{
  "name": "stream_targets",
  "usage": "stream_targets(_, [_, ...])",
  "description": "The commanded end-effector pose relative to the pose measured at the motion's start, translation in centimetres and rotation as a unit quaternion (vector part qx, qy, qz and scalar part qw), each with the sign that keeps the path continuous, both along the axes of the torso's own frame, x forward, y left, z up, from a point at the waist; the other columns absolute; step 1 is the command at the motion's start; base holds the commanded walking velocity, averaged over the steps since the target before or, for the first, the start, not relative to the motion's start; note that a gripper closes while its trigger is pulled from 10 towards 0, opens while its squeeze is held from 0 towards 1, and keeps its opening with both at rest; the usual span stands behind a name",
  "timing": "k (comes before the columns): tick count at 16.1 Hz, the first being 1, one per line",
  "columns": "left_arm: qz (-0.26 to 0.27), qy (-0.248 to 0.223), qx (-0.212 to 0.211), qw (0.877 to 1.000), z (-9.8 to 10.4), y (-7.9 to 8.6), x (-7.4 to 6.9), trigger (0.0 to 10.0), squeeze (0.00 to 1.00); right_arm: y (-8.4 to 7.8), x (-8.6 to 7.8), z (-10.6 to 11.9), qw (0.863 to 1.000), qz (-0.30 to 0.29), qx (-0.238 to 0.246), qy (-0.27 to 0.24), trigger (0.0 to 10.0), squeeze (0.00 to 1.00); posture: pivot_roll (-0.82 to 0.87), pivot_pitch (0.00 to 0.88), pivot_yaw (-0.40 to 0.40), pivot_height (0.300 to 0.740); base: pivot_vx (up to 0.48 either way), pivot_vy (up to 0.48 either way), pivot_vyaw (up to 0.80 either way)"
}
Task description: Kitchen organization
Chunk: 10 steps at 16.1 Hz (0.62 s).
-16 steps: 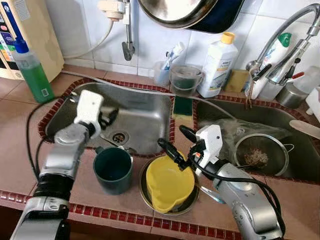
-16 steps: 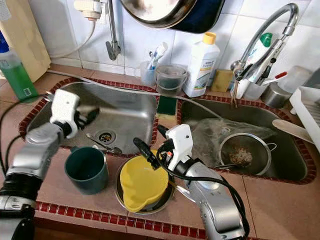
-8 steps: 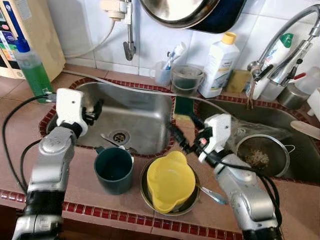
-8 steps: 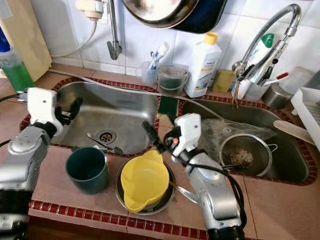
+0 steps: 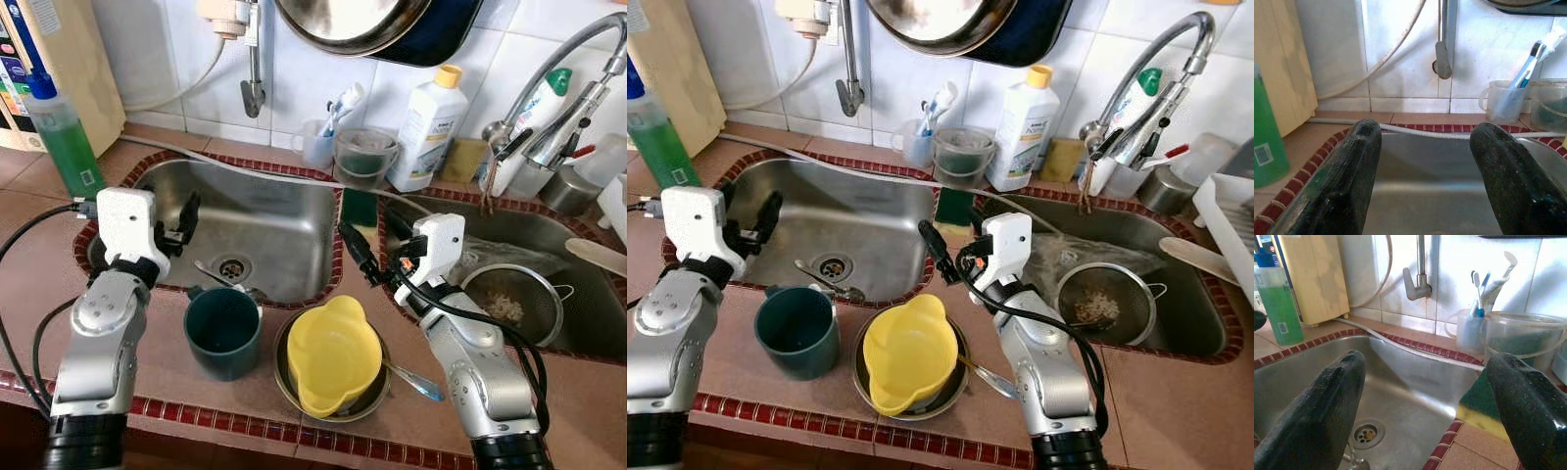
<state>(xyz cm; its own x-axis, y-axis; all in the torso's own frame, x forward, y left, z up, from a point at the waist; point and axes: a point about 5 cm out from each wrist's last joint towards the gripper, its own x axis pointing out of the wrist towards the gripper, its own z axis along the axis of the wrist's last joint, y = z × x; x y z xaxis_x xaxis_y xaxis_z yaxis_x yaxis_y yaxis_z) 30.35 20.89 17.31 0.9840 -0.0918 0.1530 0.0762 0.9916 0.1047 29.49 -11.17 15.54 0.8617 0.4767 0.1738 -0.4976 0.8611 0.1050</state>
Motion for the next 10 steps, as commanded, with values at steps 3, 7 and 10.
stream_targets(3, [-0.001,-0.003,-0.013,1.000,0.26,-0.30,-0.66,10.0,0.00,-0.49,0.42,0.00,1.000,-0.010,-0.005,-0.003,10.0,0.00,0.06,0.000,-0.103,0.740,0.000,0.000,0.00])
stream_targets(7, [-0.005,-0.004,-0.009,1.000,0.45,-0.57,-0.69,10.0,0.00,-0.34,0.48,-0.07,1.000,-0.007,-0.006,-0.005,10.0,0.00,0.06,0.000,-0.102,0.740,0.000,0.000,0.00])
stream_targets(10, [-0.007,-0.003,-0.008,1.000,0.53,-0.75,-0.60,10.0,0.00,-0.37,0.60,-0.11,1.000,-0.008,-0.006,-0.008,10.0,0.00,0.06,0.000,-0.099,0.740,0.000,0.000,0.00])
